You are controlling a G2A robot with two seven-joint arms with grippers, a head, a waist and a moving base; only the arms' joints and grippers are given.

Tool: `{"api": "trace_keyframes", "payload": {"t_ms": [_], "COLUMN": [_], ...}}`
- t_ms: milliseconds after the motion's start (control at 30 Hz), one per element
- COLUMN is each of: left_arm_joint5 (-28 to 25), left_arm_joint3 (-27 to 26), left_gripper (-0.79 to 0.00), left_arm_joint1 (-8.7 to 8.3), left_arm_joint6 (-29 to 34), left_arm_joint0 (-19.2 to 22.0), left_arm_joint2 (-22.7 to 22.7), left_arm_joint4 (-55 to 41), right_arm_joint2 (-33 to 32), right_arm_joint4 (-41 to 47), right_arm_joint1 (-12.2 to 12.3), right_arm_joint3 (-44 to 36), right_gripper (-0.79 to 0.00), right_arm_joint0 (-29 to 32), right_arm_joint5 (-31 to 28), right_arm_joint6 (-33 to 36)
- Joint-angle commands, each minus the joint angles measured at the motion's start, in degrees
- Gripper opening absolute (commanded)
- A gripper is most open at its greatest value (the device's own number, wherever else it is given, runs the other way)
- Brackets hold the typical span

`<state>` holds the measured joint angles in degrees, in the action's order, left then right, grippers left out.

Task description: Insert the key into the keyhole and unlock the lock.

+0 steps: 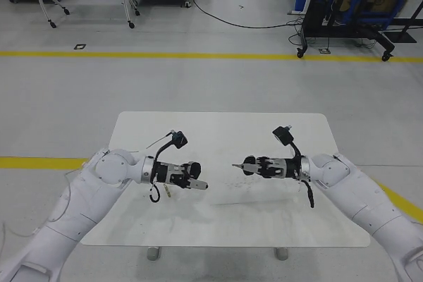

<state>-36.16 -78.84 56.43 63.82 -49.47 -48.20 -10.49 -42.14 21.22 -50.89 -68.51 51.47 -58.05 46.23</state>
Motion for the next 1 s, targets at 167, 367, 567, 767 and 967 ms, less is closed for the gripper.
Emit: {"api": "trace_keyframes", "payload": {"t_ms": [167,367,567,767,967], "left_arm_joint5": [4.6,7.1,7.1,5.7,5.1], "left_arm_joint3": [-12.2,-14.2,-14.2,-19.6,-26.7], "left_gripper": [0.0,0.0,0.0,0.0,0.0], "left_arm_joint1": [-3.97,-4.66,-4.66,-5.5,-7.69], "left_arm_joint6": [2.3,0.4,0.4,3.0,9.4], "left_arm_joint0": [-4.0,-5.7,-5.7,-7.1,-12.5], "left_arm_joint2": [-9.4,-12.2,-12.2,-11.9,-14.0], "left_arm_joint4": [22.6,24.6,24.6,38.2,49.7], "right_arm_joint2": [0.1,0.1,0.1,0.1,0.1], "right_arm_joint4": [0.0,0.0,0.0,0.0,0.0], "right_arm_joint1": [0.0,0.0,0.0,0.0,0.0], "right_arm_joint3": [0.0,0.0,0.0,0.0,0.0], "right_gripper": [-0.785,-0.785,-0.785,-0.785,-0.785], "right_arm_joint0": [-0.1,-0.1,-0.1,-0.1,-0.1], "right_arm_joint5": [0.0,0.0,0.0,0.0,0.0], "right_arm_joint6": [0.0,0.0,0.0,0.0,0.0]}}
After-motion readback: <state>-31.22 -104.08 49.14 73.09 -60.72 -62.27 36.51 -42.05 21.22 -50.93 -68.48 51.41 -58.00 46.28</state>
